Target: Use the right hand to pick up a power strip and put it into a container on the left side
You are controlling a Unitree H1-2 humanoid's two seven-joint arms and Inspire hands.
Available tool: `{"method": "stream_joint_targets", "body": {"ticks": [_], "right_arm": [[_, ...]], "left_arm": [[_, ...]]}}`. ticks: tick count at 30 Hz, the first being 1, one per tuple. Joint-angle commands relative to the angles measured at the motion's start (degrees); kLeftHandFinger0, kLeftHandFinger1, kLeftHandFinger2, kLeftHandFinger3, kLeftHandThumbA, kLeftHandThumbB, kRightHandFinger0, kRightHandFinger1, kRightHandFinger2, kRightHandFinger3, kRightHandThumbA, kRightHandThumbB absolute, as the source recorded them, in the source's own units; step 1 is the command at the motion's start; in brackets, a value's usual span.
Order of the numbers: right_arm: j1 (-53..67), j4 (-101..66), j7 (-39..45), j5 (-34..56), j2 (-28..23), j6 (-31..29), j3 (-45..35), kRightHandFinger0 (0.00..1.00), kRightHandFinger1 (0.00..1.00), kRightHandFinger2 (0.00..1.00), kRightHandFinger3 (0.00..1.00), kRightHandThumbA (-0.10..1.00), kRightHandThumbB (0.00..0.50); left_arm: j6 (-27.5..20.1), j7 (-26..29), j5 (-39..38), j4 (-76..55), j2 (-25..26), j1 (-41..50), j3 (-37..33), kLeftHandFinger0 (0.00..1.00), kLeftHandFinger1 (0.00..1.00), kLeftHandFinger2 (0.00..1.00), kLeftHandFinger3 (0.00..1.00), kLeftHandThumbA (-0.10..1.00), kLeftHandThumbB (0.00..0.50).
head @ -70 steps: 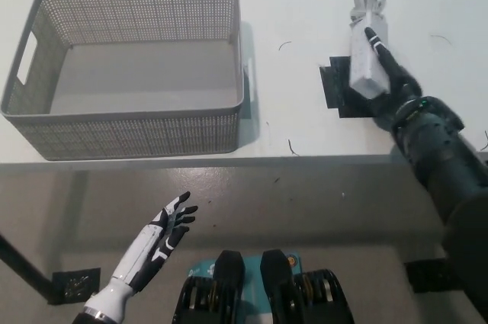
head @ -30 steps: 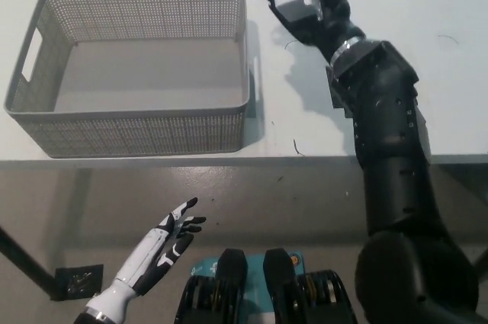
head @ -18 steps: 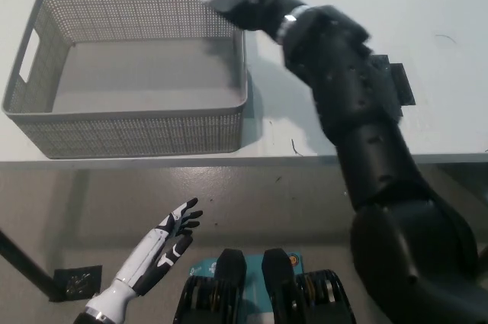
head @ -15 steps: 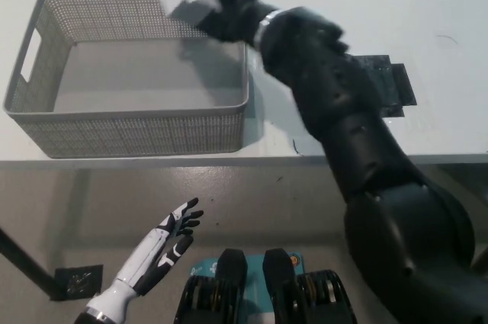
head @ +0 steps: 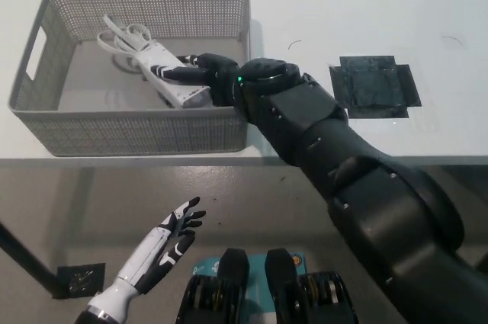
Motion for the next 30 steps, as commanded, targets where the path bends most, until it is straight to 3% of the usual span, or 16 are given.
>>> {"method": "stream_joint_targets", "body": {"ticks": [1,6,8,10,11,13,17,18,21,22,24,26,27,30], "right_arm": [[-9.5,-0.4,-2.7,-15.8,0.5,-8.9,11.2,1.00,1.00,1.00,1.00,0.74,0.371],[-11.5,-0.8,-5.6,-17.7,-0.6,-12.1,14.5,1.00,1.00,1.00,1.00,0.99,0.455],[-13.4,-1.1,-7.4,-18.0,-1.2,-13.9,14.8,1.00,1.00,1.00,1.00,1.00,0.480],[-15.7,-1.6,-8.5,-17.6,-1.8,-16.4,14.0,1.00,1.00,1.00,1.00,1.00,0.476],[-17.7,-2.3,-9.9,-17.2,-2.4,-18.1,13.1,1.00,1.00,1.00,1.00,1.00,0.458],[-20.6,-3.2,-10.7,-16.6,-3.3,-22.0,11.5,1.00,1.00,1.00,1.00,0.98,0.412],[-25.9,-4.7,-13.8,-18.3,-5.3,-27.6,11.2,1.00,1.00,1.00,1.00,1.00,0.444],[-27.6,-5.4,-14.1,-18.0,-6.5,-29.4,10.3,1.00,1.00,1.00,1.00,1.00,0.418],[-29.9,-9.0,-14.9,-16.6,-9.6,-31.7,7.2,1.00,1.00,1.00,1.00,1.00,0.422],[-30.0,-10.3,-14.5,-16.3,-10.6,-32.5,6.3,1.00,1.00,1.00,1.00,1.00,0.400],[-29.6,-13.8,-13.5,-15.3,-13.3,-33.9,4.1,1.00,1.00,1.00,1.00,1.00,0.439],[-27.5,-20.5,-12.2,-15.4,-16.6,-32.0,2.2,1.00,1.00,1.00,1.00,1.00,0.468],[-25.3,-26.1,-11.8,-15.8,-18.6,-30.2,0.9,1.00,1.00,1.00,1.00,1.00,0.430],[-14.4,-50.9,-7.6,-15.8,-26.4,-21.1,-3.6,1.00,1.00,1.00,1.00,1.00,0.405]], "left_arm": [[-2.1,-0.9,0.5,-0.8,1.0,-2.3,-0.3,0.84,0.86,0.89,1.00,1.00,0.214],[-2.1,-1.4,0.1,-0.5,1.2,-2.4,-0.4,0.84,0.86,0.88,1.00,1.00,0.222],[-2.1,-1.6,0.0,-0.4,1.1,-2.4,-0.4,0.85,0.85,0.87,1.00,1.00,0.219],[-2.1,-1.6,0.1,-0.5,1.1,-2.3,-0.4,0.87,0.86,0.86,1.00,1.00,0.214],[-2.1,-1.4,-0.1,-0.6,1.3,-2.3,-0.8,0.86,0.85,0.85,1.00,1.00,0.189],[-2.1,-1.4,-0.1,-0.6,1.3,-2.3,-0.9,0.85,0.84,0.85,1.00,1.00,0.193],[-2.1,-1.3,0.6,-0.5,1.3,-2.6,-0.9,0.84,0.84,0.85,1.00,1.00,0.191],[-2.1,-1.5,0.7,-0.6,1.2,-2.5,-1.2,0.82,0.83,0.85,1.00,1.00,0.189],[-2.1,-1.5,0.7,-0.3,1.0,-2.6,-1.4,0.81,0.82,0.85,1.00,1.00,0.188],[-2.1,-1.5,0.6,-0.3,1.0,-2.6,-1.5,0.81,0.82,0.85,1.00,1.00,0.183],[-2.1,-1.8,0.7,-0.4,1.0,-2.5,-1.4,0.82,0.83,0.85,1.00,1.00,0.197],[-2.1,-2.0,0.8,-0.6,1.0,-2.4,-1.2,0.83,0.83,0.85,1.00,1.00,0.200],[-2.1,-1.7,1.1,-0.7,1.1,-2.2,-1.2,0.83,0.83,0.85,1.00,1.00,0.200],[-2.1,-1.0,0.7,-0.7,1.3,-2.1,-1.0,0.83,0.83,0.85,1.00,1.00,0.200]]}}
